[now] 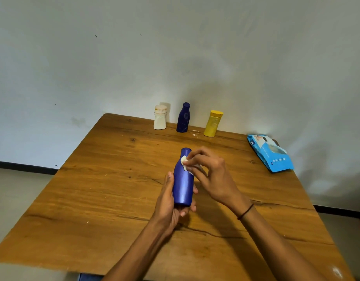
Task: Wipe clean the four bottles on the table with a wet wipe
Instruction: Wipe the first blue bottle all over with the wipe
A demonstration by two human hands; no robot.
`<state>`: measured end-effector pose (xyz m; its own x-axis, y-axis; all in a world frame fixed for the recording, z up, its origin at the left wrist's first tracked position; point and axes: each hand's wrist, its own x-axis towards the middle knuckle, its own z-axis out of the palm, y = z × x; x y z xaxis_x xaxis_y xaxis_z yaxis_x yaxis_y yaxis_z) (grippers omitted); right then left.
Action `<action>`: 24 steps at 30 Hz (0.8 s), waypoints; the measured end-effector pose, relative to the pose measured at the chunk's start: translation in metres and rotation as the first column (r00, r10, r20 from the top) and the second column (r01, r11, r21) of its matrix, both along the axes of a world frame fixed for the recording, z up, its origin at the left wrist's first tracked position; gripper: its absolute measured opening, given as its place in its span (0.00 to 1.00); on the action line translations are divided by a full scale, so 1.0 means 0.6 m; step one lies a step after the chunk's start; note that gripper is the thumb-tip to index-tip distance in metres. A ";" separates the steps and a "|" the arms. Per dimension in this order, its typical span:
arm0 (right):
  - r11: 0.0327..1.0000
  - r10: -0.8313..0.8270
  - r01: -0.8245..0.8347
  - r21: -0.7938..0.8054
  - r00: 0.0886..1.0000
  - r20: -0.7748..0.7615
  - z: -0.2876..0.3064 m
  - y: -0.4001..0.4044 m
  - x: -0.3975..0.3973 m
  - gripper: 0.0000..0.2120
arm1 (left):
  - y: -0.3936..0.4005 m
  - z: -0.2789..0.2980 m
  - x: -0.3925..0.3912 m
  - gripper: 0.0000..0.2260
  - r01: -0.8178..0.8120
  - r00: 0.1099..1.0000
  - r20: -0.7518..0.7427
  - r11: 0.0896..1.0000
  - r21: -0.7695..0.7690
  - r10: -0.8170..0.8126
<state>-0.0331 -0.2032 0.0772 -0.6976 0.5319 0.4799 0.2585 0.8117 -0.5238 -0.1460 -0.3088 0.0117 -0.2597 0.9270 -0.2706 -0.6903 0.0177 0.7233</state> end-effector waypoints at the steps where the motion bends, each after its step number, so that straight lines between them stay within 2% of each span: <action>1: 1.000 -0.025 0.025 -0.007 0.999 -0.036 0.002 0.001 -0.006 0.04 | 0.001 0.001 0.000 0.28 -0.002 1.000 -0.020 1.000 0.008 0.002; 3: 1.000 -0.012 0.012 -0.004 0.998 -0.063 0.002 -0.007 -0.011 0.04 | 0.001 0.011 -0.002 0.26 -0.021 0.998 -0.067 1.000 0.014 0.022; 7: 0.967 0.253 -0.250 -0.044 0.963 0.088 -0.007 -0.041 0.007 0.05 | 0.001 0.008 -0.012 0.22 -0.135 0.978 -0.165 0.989 -0.053 0.125; 9: 0.947 0.319 -0.311 -0.077 0.941 0.117 -0.012 -0.049 0.018 0.06 | -0.001 0.006 -0.013 0.22 -0.163 0.969 -0.200 0.983 -0.083 0.144; 12: 0.955 0.292 -0.286 -0.074 0.953 0.083 -0.013 -0.039 0.027 0.05 | -0.004 0.013 -0.001 0.20 -0.132 0.969 -0.215 0.990 -0.040 0.120; 16: 0.994 0.100 -0.102 -0.041 0.993 -0.061 -0.007 -0.008 0.012 0.07 | -0.006 0.026 0.008 0.19 -0.026 0.966 -0.257 1.000 0.002 0.026; 19: 0.998 -0.028 0.017 -0.067 0.985 -0.170 -0.002 0.006 -0.005 0.08 | -0.010 0.032 0.010 0.20 0.000 0.963 -0.271 1.000 0.000 0.000; 21: 0.998 -0.019 0.006 -0.068 0.982 -0.189 -0.006 0.000 -0.009 0.08 | -0.009 0.036 0.007 0.19 -0.027 0.966 -0.257 1.000 -0.001 0.026; 24: 0.986 0.152 -0.158 -0.050 0.983 -0.100 -0.021 -0.031 0.005 0.07 | -0.005 0.032 -0.005 0.18 -0.114 0.973 -0.207 0.993 -0.029 0.106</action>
